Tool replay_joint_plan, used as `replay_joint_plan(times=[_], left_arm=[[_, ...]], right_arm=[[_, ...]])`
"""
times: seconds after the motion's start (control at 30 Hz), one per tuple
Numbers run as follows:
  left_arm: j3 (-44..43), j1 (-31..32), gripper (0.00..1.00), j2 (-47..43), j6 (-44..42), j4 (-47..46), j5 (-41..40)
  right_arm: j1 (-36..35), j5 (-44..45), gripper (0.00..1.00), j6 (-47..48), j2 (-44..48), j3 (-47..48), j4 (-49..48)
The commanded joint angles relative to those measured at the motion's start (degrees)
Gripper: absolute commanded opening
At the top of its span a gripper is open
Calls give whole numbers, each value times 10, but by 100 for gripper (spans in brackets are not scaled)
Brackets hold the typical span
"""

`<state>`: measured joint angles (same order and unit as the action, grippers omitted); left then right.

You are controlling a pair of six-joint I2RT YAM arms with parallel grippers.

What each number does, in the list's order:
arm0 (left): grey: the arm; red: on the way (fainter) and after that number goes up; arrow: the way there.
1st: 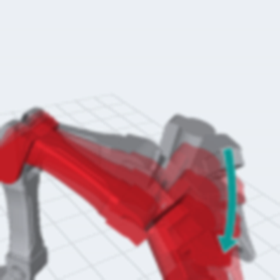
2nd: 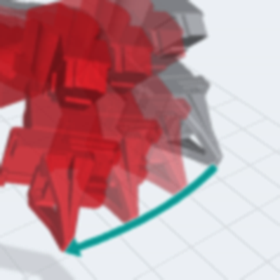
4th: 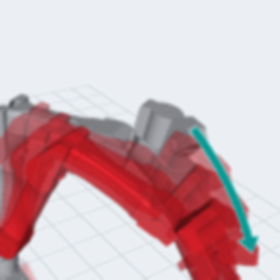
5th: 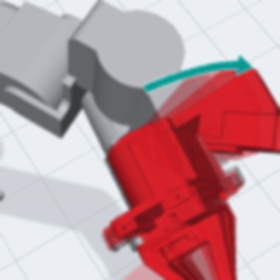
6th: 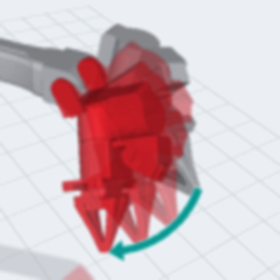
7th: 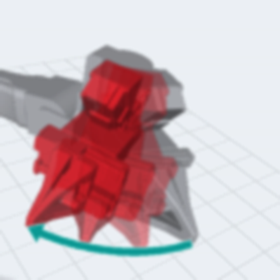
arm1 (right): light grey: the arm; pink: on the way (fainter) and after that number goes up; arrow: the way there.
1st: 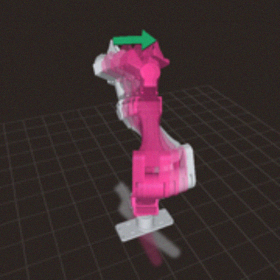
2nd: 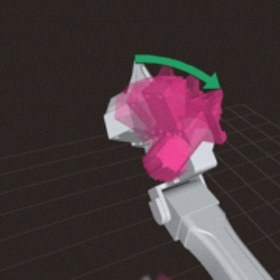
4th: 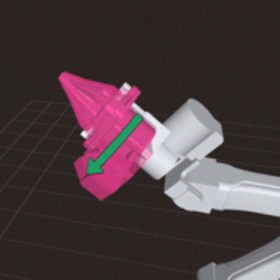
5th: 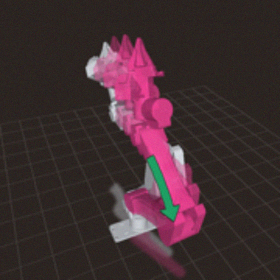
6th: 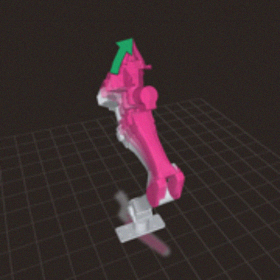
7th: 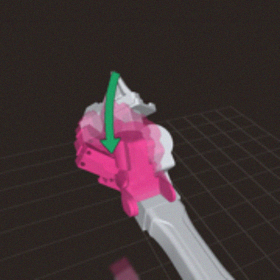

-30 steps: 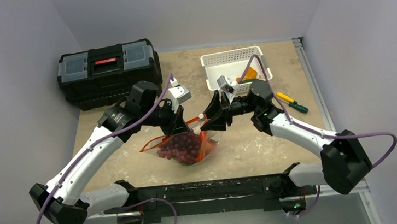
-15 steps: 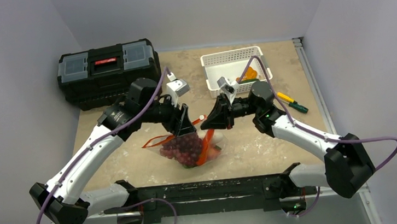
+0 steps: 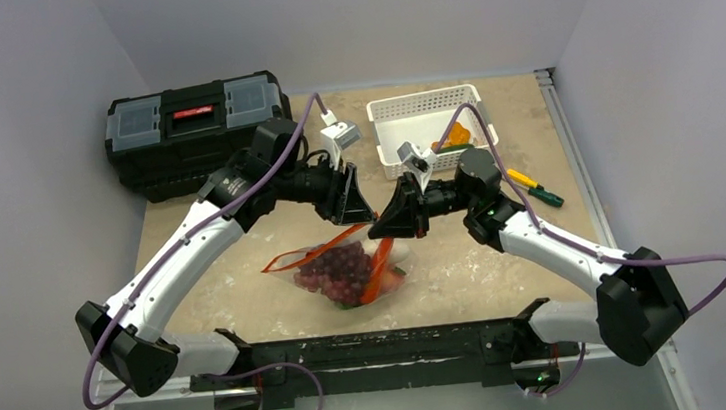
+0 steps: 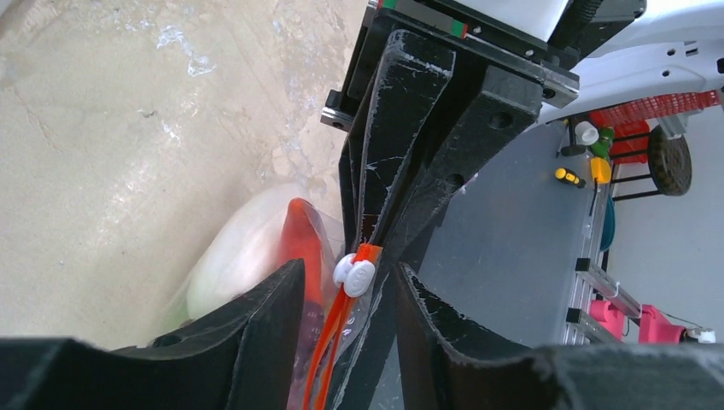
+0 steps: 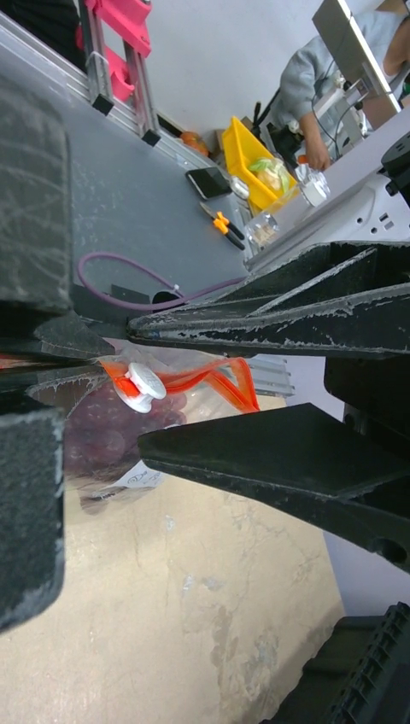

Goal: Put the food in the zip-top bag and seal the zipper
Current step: Zip the zipper food storage bag at the center of the board.

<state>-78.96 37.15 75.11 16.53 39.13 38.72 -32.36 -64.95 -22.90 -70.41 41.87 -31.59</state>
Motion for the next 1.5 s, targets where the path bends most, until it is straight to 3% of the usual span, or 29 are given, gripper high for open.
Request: replay_joint_plan(times=[0.0,0.27,0.53,0.7,0.97,1.13,1.27,1.37,1.47], left_arm=[[-16,-2,39,-5,17,-11,28],[-13,-2,28,-5,17,-8,44],[-13,-2,1,-5,10,12,21],[-14,-2,0,-26,-9,36,-38],[9,-2,0,-55,-16,44,-56],[19,-2,0,-70,-9,37,-49],[19,-2,0,-70,2,22,-36],[12,-2,0,-64,5,19,-33],[4,-2,0,-59,5,22,-31]], right_arm=[[-2,13,0,15,14,15,0],[-2,21,0,21,13,18,7],[-2,44,0,1,17,17,8],[-2,93,0,-37,36,-12,-31],[-2,159,0,-246,27,-105,-295],[-2,195,0,-229,45,-112,-260],[-2,88,0,-193,21,-79,-240],[-4,26,39,-156,8,-51,-186],[-13,11,65,-92,13,-27,-102]])
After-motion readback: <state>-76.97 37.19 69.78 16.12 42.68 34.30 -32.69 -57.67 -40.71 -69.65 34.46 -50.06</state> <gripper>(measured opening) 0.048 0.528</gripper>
